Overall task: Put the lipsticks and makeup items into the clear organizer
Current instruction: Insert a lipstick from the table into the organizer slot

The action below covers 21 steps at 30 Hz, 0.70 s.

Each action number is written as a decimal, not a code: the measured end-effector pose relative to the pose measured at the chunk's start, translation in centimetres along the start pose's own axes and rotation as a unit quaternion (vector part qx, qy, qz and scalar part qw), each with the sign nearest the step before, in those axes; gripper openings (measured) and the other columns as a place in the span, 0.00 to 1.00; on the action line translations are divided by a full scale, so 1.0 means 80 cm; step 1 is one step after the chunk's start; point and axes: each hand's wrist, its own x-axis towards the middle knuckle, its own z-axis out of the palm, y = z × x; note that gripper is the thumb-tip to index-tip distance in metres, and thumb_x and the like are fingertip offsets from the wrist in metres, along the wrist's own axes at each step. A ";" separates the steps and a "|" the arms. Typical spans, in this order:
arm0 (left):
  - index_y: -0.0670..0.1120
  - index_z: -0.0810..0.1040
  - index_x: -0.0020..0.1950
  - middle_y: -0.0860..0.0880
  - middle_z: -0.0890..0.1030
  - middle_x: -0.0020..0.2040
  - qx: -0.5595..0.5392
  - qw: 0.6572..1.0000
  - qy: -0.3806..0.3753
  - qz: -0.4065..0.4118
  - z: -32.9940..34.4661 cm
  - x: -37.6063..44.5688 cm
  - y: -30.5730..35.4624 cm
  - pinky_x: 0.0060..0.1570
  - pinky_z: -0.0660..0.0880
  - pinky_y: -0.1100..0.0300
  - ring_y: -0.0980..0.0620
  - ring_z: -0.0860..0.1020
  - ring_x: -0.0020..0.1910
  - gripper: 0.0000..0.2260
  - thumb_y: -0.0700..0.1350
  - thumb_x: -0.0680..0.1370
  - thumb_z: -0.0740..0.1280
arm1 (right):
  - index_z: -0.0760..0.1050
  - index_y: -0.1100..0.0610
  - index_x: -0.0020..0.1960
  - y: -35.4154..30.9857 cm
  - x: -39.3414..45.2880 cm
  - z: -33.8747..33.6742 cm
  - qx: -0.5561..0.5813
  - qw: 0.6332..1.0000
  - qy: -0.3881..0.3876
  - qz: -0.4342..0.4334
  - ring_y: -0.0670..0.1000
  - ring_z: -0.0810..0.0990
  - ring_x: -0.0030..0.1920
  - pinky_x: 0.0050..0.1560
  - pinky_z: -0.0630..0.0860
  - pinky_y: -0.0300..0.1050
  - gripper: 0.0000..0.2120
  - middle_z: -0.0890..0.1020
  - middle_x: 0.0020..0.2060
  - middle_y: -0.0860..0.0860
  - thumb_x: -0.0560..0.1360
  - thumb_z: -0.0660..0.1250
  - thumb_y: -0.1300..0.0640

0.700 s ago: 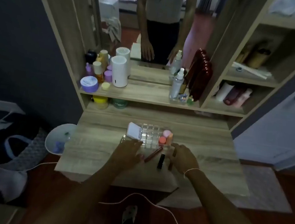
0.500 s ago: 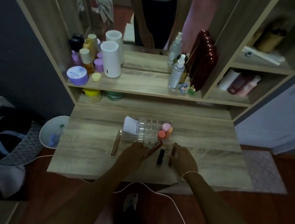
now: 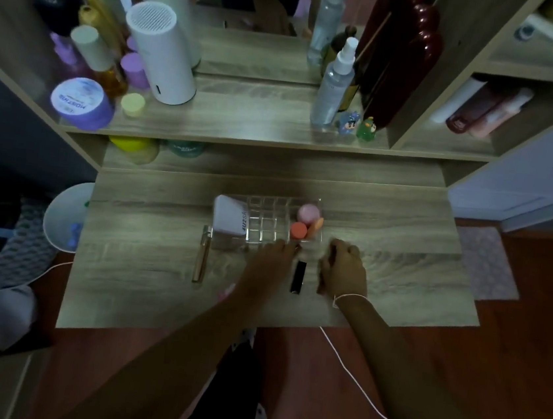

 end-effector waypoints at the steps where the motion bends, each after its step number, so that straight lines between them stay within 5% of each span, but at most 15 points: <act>1: 0.40 0.70 0.67 0.38 0.79 0.54 -0.014 1.000 -0.019 -0.014 0.002 0.001 -0.002 0.46 0.75 0.51 0.41 0.79 0.50 0.15 0.43 0.82 0.59 | 0.69 0.60 0.63 -0.001 0.001 0.001 0.000 1.000 0.002 0.003 0.65 0.78 0.52 0.50 0.76 0.55 0.17 0.72 0.60 0.64 0.75 0.64 0.60; 5: 0.43 0.65 0.70 0.41 0.76 0.58 -0.016 1.000 -0.004 -0.008 0.003 0.000 -0.005 0.47 0.72 0.54 0.43 0.76 0.53 0.16 0.43 0.83 0.53 | 0.71 0.61 0.61 -0.001 0.009 0.002 0.043 0.999 0.021 0.017 0.63 0.76 0.51 0.47 0.71 0.49 0.17 0.75 0.54 0.64 0.73 0.67 0.61; 10: 0.44 0.65 0.72 0.41 0.77 0.48 -0.093 0.994 0.054 0.036 -0.020 -0.013 -0.009 0.33 0.70 0.60 0.47 0.76 0.38 0.23 0.35 0.77 0.63 | 0.72 0.58 0.58 -0.006 0.017 -0.024 0.144 0.986 0.078 0.040 0.61 0.81 0.47 0.49 0.77 0.50 0.17 0.82 0.45 0.60 0.71 0.69 0.64; 13: 0.46 0.68 0.69 0.40 0.78 0.47 -0.150 0.982 0.108 0.050 -0.045 -0.014 -0.026 0.30 0.72 0.61 0.50 0.76 0.35 0.22 0.35 0.76 0.66 | 0.72 0.54 0.59 -0.019 0.021 -0.057 0.208 0.966 0.151 0.010 0.55 0.83 0.42 0.45 0.75 0.43 0.19 0.81 0.41 0.52 0.70 0.70 0.64; 18: 0.44 0.71 0.67 0.45 0.80 0.53 -0.227 0.942 0.247 -0.002 -0.085 0.002 -0.059 0.51 0.75 0.66 0.67 0.71 0.47 0.20 0.38 0.75 0.69 | 0.73 0.54 0.63 -0.072 0.033 -0.097 0.256 0.944 0.185 -0.097 0.37 0.78 0.42 0.46 0.74 0.26 0.21 0.80 0.46 0.47 0.71 0.73 0.61; 21: 0.44 0.68 0.69 0.45 0.80 0.59 -0.277 0.929 0.236 -0.075 -0.098 0.021 -0.066 0.56 0.75 0.49 0.55 0.78 0.54 0.23 0.40 0.76 0.69 | 0.78 0.57 0.55 -0.110 0.043 -0.097 0.234 0.946 0.162 -0.154 0.44 0.80 0.44 0.47 0.71 0.23 0.14 0.84 0.47 0.52 0.71 0.73 0.60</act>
